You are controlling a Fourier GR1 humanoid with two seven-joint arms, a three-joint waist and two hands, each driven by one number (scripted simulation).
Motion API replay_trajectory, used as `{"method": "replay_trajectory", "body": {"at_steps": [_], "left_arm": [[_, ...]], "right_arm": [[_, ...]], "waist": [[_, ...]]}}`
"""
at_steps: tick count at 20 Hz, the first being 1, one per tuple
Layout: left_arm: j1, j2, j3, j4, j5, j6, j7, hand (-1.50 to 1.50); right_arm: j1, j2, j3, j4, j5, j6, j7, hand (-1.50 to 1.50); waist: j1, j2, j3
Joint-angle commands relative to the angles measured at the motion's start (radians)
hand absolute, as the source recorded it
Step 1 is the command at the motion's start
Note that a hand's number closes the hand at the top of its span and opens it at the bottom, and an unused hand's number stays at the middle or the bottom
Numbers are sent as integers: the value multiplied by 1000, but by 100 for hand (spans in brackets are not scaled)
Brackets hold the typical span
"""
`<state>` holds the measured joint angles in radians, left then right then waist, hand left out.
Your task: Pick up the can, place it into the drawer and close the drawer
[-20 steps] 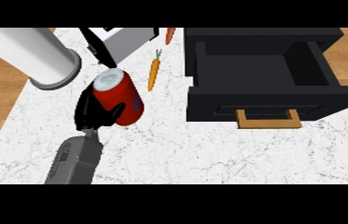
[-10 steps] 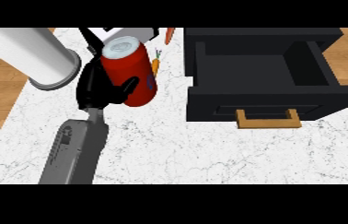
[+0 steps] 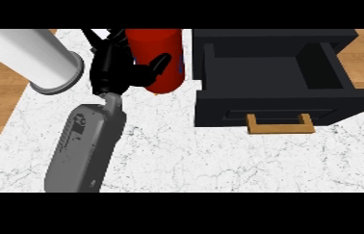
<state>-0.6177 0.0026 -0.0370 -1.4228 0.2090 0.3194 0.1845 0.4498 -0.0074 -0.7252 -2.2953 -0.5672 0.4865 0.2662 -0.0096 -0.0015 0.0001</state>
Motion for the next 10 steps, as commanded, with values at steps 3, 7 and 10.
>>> {"method": "replay_trajectory", "body": {"at_steps": [3, 7, 10], "left_arm": [[-148, -3, -38, 68, -6, 78, 47, 150], [-253, -3, -105, 190, 44, 188, -8, 150], [-338, -3, -36, 222, 23, 160, 60, 150]], "right_arm": [[-14, -63, -60, 43, -69, 5, 5, -150], [-7, 7, 17, 22, -9, 5, -5, -150], [-14, -44, -30, 52, -53, 11, 1, -150]], "waist": [[-5, 1, 0], [-12, 3, 0], [-6, 1, 0]]}}
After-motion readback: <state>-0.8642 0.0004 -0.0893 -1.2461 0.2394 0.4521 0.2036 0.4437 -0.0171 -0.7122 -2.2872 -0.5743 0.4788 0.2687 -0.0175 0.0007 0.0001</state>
